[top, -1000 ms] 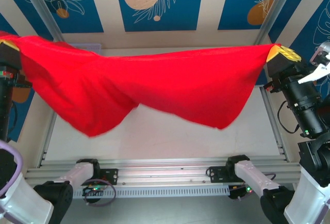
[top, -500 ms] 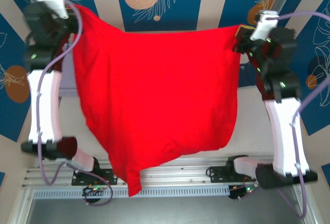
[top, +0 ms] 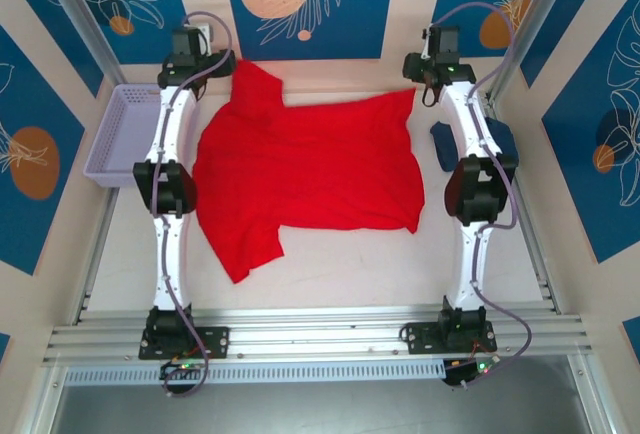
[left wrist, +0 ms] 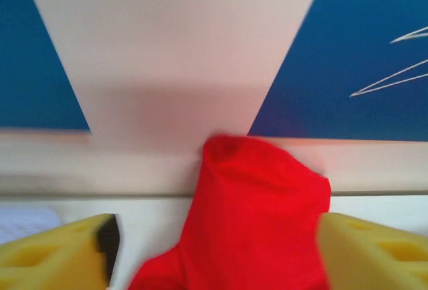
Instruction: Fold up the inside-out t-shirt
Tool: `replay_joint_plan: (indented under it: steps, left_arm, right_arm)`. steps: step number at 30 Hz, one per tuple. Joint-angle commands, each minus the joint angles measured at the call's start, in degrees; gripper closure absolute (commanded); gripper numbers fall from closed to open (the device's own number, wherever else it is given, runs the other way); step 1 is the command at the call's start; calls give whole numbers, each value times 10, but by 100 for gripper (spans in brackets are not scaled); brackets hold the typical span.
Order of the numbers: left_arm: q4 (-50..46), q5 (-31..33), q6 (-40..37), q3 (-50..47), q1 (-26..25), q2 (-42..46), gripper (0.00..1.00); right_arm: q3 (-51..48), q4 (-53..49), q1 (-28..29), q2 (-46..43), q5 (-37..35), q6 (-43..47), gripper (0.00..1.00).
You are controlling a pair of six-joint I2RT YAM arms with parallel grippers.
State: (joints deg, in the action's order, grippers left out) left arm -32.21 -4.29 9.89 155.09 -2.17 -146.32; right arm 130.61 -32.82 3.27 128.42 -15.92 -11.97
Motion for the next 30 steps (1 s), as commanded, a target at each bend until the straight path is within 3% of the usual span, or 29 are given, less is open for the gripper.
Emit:
replay_joint_plan:
  steps: [1,5,7,12,18,25,30]
  left_arm:
    - [-6,7,27,-3,-1,71,11]
    - [-101,1,69,-72,-3,136,10]
    - [-84,-24,92,-206,-8,209,11]
    - [112,-84,176,-659,-27,458,11]
    - [186,-75,228,-1018,-64,689,12]
    - [92,-35,228,-1204,-107,850,13]
    - [47,-17,246,-1258,-153,903,13]
  right_arm:
    - [-13,-72,12,-58,25,-3,48]
    - [-225,-37,29,-177,54,-35,47]
    - [-339,-16,38,-237,80,-62,47]
    - [-580,-8,47,-364,111,-118,47]
    - [-769,-27,32,-490,76,-162,46]
    - [-877,30,-1,-489,159,-213,47]
    - [-866,39,-4,-445,144,-219,53]
